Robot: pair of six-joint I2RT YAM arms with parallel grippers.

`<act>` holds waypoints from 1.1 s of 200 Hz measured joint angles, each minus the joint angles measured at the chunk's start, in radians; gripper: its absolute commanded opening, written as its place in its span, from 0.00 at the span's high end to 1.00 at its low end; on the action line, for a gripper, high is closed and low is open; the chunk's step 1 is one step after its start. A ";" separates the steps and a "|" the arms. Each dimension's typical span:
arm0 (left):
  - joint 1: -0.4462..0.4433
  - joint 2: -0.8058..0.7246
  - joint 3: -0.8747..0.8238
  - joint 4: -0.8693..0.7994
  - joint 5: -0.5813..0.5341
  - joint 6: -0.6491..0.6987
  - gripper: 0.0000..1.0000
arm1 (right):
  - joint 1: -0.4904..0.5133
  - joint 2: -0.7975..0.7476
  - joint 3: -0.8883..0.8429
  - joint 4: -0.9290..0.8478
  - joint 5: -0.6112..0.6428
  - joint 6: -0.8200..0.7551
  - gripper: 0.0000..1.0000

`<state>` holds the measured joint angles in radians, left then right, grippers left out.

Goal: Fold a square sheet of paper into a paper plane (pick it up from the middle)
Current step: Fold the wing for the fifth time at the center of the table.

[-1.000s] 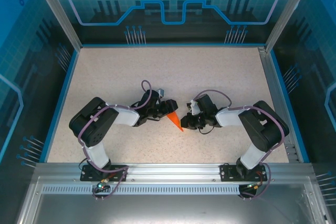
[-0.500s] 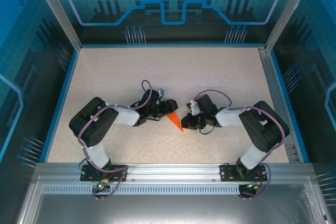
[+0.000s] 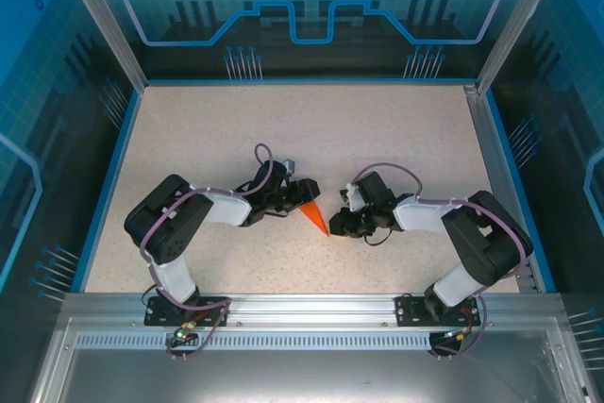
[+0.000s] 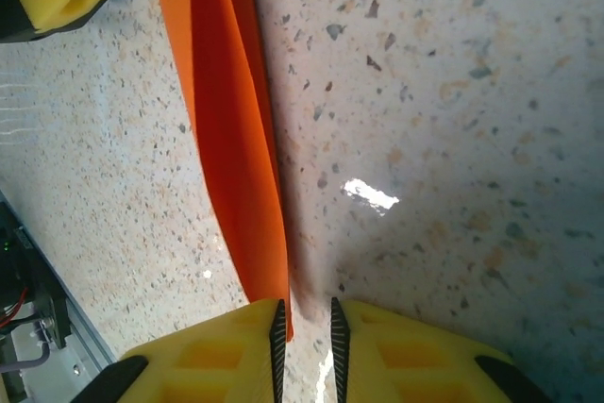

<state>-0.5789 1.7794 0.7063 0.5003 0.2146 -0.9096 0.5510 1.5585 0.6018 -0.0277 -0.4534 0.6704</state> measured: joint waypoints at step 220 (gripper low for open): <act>0.000 0.000 0.006 -0.013 0.000 0.001 0.39 | 0.047 0.088 0.104 -0.063 0.053 -0.047 0.83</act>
<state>-0.5789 1.7794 0.7124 0.4870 0.2146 -0.9089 0.5976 1.6463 0.7055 -0.0906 -0.4004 0.6231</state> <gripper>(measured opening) 0.612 0.166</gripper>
